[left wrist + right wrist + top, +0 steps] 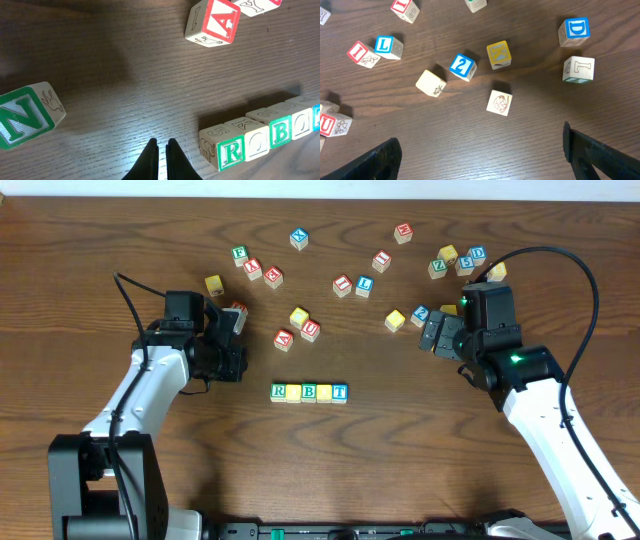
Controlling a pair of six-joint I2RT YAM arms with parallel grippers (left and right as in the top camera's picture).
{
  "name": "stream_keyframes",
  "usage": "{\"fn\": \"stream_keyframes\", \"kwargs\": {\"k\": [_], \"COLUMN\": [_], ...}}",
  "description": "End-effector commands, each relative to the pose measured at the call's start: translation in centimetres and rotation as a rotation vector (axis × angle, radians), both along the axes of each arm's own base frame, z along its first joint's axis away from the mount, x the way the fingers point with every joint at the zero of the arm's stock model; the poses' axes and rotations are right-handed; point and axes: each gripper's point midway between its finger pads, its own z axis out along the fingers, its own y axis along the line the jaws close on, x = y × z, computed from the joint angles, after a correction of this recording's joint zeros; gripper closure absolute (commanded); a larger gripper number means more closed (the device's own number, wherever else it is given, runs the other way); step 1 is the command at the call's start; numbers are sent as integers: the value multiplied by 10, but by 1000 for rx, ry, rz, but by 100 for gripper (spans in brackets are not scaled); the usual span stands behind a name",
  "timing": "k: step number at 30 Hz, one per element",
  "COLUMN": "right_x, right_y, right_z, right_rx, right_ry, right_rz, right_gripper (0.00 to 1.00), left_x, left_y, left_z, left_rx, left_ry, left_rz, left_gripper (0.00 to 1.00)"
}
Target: Spell out ROBOT
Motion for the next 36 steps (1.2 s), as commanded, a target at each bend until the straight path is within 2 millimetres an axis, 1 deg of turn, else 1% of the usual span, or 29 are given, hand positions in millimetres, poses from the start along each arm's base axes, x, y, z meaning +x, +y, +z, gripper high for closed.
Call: {"fn": "stream_keyframes", "kwargs": {"k": [1, 6, 11, 13, 17, 19, 21, 25, 36], "right_x": [3, 3, 3, 3, 3, 3, 3, 2, -1], "right_y": [-1, 0, 0, 0, 0, 0, 0, -1, -1], "right_z": [14, 14, 14, 14, 14, 14, 14, 13, 11], "right_rx": [7, 20, 21, 21, 21, 21, 21, 19, 16], "right_ry": [-34, -34, -34, -34, -35, -34, -33, -28, -14], "right_rz": [0, -11, -12, -12, -13, -12, -12, -12, -12], "right_gripper": [1, 1, 1, 1, 1, 1, 1, 1, 1], "left_x": [-7, -18, -34, -40, -48, -48, -48, -47, -47], "left_y": [1, 1, -2, -6, -26, -34, -37, -27, -29], "left_z": [-6, -15, -21, -24, -25, -26, -28, -33, -33], "left_rx": [1, -6, -15, -13, -2, 8, 44, 157, 159], "left_ry": [31, 81, 148, 166, 169, 158, 150, 147, 146], "left_rz": [18, 45, 59, 44, -29, -60, -66, -21, -26], "left_gripper": [92, 92, 93, 92, 92, 93, 93, 93, 92]}}
